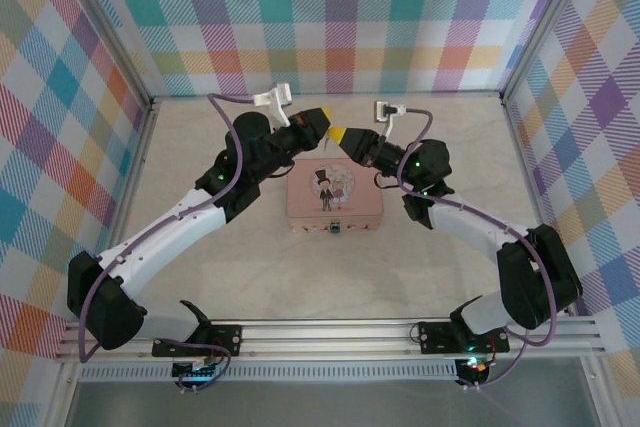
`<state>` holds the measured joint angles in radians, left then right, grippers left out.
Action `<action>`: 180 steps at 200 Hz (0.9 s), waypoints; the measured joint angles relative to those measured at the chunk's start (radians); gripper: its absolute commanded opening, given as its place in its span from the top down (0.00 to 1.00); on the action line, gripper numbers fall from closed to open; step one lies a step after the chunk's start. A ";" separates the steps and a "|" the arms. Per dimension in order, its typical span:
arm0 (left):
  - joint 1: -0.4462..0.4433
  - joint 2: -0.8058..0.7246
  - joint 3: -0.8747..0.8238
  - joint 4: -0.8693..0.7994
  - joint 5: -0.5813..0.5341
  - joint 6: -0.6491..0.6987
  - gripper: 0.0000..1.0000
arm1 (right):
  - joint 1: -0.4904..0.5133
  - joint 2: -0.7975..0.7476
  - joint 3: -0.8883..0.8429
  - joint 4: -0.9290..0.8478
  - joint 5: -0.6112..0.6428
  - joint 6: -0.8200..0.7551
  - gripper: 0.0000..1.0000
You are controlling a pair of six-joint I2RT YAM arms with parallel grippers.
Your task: Unlock a padlock with a key
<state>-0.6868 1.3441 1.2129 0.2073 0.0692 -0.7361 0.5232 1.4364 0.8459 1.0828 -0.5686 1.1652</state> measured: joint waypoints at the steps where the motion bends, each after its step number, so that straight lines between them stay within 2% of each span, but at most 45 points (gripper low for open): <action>1: 0.000 0.000 0.000 0.000 0.000 0.000 1.00 | 0.000 0.000 0.000 0.000 0.000 0.001 0.71; 10: 0.000 0.000 0.000 0.003 0.000 0.000 1.00 | 0.000 -0.001 0.000 -0.004 -0.003 0.002 0.63; 49: 0.000 0.002 0.000 0.007 0.004 -0.002 1.00 | 0.000 -0.006 0.000 -0.009 -0.009 -0.003 0.58; 82: 0.000 0.009 0.000 0.009 0.011 -0.008 1.00 | 0.000 -0.007 0.000 -0.012 -0.011 -0.006 0.62; 116: 0.000 0.013 0.000 0.010 0.018 -0.012 1.00 | 0.000 -0.007 0.000 -0.012 -0.011 -0.006 0.72; 143: 0.000 0.014 -0.003 0.010 0.018 -0.013 1.00 | 0.000 -0.006 0.001 -0.011 -0.011 -0.005 0.72; 180: 0.000 0.015 -0.012 0.026 0.018 -0.016 1.00 | 0.000 -0.002 0.001 -0.015 -0.011 -0.002 0.84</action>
<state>-0.6868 1.3590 1.2007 0.2333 0.0875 -0.7521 0.5232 1.4349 0.8467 1.0679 -0.5793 1.1629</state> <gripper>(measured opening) 0.051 0.186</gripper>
